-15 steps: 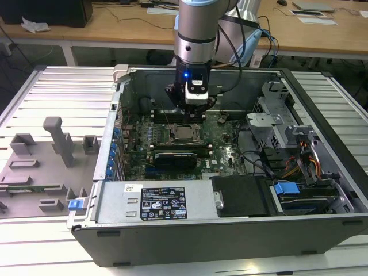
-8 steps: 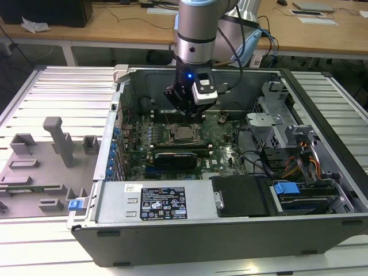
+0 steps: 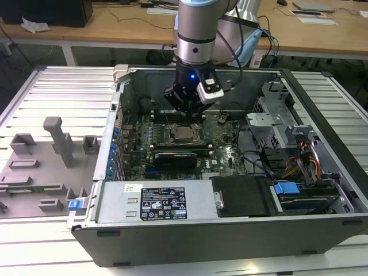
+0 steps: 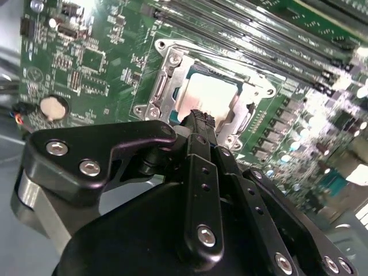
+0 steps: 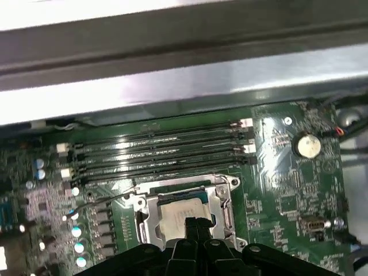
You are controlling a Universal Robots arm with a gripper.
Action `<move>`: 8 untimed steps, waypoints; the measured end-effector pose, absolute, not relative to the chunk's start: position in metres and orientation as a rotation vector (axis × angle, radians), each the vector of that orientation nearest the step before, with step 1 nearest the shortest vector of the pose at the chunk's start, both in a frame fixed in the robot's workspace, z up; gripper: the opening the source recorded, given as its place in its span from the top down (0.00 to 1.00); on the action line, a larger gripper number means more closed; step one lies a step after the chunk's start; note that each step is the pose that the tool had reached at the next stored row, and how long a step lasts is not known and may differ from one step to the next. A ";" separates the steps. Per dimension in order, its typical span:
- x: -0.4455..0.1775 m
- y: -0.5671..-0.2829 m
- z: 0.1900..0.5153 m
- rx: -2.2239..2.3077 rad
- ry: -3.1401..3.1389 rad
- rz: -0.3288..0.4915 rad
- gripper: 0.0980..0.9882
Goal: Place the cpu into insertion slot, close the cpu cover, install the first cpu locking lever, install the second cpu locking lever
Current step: 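Close the cpu cover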
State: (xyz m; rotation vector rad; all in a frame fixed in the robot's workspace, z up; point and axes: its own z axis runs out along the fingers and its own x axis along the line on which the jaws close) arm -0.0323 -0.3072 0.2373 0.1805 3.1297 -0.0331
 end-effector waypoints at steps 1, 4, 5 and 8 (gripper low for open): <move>-0.032 -0.307 0.237 0.148 3.131 -0.033 0.99; -0.032 -0.307 0.237 0.017 3.134 -0.024 0.99; -0.032 -0.307 0.237 0.001 3.134 -0.023 0.99; -0.033 -0.309 0.237 -0.042 3.130 -0.007 0.99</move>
